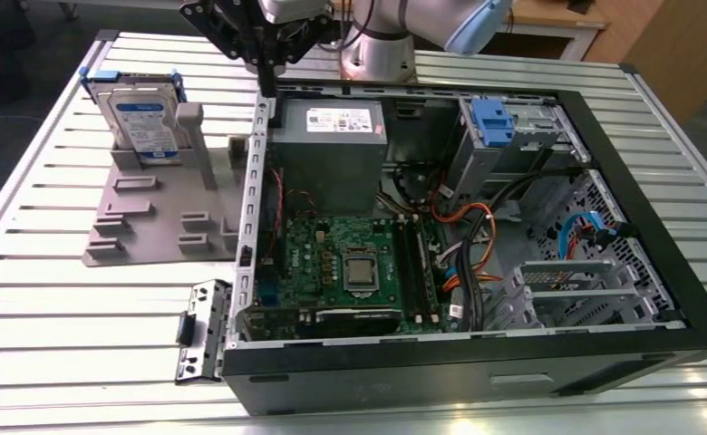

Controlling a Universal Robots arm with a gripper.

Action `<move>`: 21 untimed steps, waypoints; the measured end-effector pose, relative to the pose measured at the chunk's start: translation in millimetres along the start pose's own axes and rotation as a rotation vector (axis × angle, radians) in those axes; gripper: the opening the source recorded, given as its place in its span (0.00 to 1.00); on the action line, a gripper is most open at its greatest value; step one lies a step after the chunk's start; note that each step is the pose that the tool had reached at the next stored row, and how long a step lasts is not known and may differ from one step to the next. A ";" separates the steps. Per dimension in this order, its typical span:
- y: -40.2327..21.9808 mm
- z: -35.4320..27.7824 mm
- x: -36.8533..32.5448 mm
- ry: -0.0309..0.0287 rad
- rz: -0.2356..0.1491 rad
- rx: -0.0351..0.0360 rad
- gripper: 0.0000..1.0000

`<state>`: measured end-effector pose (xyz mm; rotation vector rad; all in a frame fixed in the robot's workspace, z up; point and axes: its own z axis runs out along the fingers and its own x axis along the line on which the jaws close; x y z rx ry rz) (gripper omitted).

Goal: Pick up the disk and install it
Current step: 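Reach for the disk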

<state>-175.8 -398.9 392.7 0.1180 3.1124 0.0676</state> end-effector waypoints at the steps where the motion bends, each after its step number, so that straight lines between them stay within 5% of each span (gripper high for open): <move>1: -0.1 0.0 0.9 0.0000 0.000 0.0000 0.10; 21: -1.6 -0.1 21.0 0.0000 0.000 -0.0001 0.10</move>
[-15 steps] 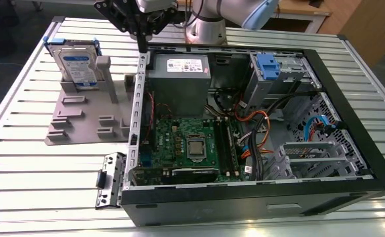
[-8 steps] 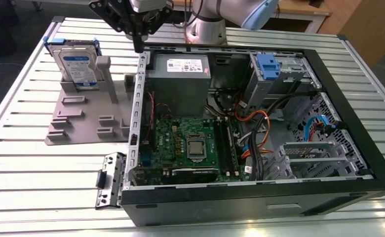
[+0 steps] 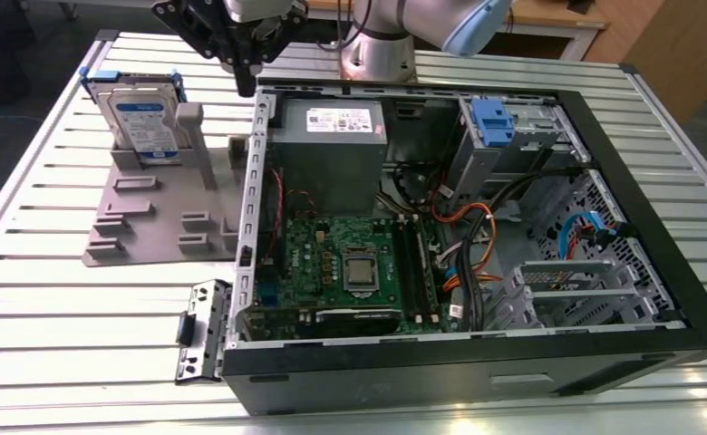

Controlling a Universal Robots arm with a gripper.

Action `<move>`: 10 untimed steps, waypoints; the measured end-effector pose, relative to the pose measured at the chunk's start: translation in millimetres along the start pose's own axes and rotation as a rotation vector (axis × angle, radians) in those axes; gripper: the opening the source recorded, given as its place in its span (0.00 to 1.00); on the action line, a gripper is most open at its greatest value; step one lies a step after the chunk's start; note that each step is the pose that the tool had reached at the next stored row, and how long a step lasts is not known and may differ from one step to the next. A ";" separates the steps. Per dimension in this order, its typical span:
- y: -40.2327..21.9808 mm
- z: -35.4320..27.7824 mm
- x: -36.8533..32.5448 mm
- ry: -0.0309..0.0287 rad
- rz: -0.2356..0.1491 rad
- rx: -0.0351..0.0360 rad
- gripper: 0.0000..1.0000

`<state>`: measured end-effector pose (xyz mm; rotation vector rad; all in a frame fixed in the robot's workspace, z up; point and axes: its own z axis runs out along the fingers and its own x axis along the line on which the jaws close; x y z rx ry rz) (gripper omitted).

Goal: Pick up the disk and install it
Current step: 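Reach for the disk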

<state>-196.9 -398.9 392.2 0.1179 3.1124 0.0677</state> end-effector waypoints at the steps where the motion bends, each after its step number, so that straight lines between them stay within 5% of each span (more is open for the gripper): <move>1: -0.1 0.0 1.0 0.0000 0.000 0.0000 0.10; 10: -0.7 0.0 8.8 0.0001 0.000 0.0000 0.10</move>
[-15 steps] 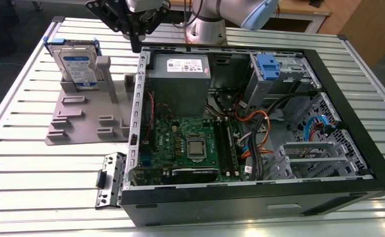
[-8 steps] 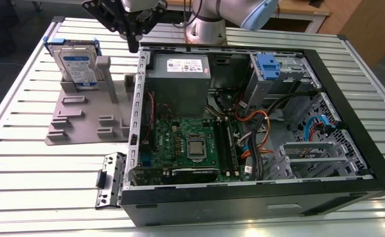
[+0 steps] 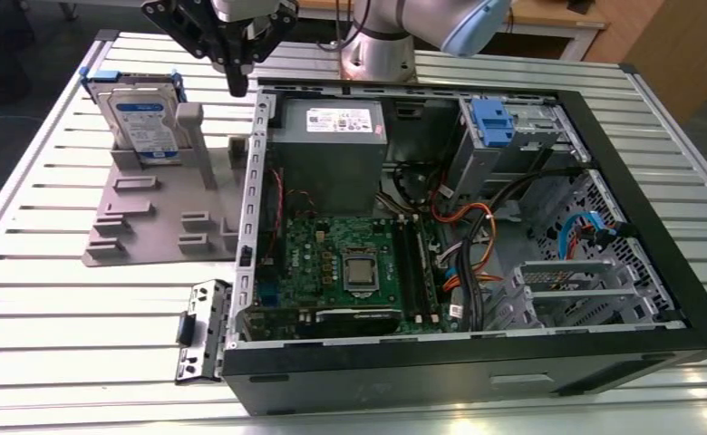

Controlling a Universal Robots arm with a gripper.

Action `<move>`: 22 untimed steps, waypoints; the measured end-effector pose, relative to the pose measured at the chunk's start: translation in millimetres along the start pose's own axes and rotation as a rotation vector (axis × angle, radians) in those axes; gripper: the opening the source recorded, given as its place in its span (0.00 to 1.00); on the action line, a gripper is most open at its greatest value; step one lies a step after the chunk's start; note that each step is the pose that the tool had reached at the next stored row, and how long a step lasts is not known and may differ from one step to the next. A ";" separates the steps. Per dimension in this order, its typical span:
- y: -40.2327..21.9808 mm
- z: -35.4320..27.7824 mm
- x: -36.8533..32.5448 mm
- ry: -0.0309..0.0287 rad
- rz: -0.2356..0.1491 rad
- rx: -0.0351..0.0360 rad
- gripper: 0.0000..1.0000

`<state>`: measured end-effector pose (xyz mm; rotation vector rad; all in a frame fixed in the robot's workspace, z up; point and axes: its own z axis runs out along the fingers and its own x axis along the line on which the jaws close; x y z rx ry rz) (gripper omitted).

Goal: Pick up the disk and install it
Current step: 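Reach for the disk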

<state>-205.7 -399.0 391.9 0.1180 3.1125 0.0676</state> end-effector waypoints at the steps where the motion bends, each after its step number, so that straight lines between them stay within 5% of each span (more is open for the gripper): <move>1: 0.0 0.0 0.7 0.0000 0.000 0.0000 0.10; 22: -1.3 0.0 17.1 0.0000 0.000 -0.0001 0.10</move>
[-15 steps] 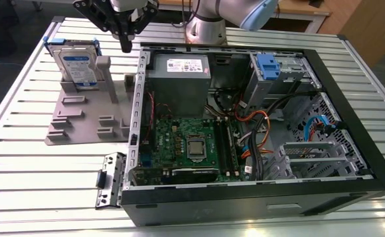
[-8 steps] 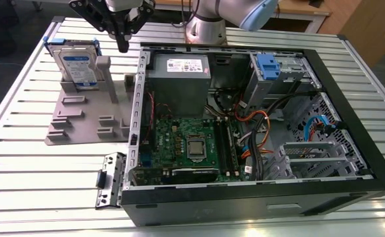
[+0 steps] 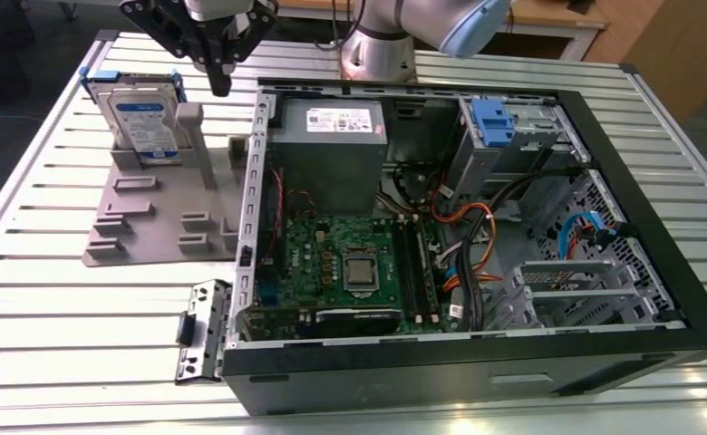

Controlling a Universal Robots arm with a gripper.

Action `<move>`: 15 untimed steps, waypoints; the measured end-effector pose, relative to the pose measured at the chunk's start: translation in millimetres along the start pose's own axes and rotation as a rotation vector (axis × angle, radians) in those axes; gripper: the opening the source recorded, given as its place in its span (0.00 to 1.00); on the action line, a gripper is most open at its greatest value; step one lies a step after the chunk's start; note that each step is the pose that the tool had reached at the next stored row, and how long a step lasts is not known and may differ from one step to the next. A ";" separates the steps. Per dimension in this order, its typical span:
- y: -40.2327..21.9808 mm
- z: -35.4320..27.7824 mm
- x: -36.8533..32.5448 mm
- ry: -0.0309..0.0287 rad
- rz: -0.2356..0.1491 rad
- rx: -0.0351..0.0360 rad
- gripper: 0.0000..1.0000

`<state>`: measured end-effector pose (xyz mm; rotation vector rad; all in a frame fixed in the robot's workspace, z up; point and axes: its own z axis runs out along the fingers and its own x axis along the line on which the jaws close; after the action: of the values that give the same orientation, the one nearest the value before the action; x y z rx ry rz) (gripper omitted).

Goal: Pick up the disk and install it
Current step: 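Reach for the disk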

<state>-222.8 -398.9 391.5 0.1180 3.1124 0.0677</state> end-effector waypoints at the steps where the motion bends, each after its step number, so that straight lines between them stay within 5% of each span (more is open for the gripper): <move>1: -0.1 0.0 0.8 0.0000 0.000 0.0000 0.10; 15: -1.0 -0.1 12.7 0.0000 0.000 0.0000 0.10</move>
<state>-235.6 -398.9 391.2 0.1179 3.1124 0.0676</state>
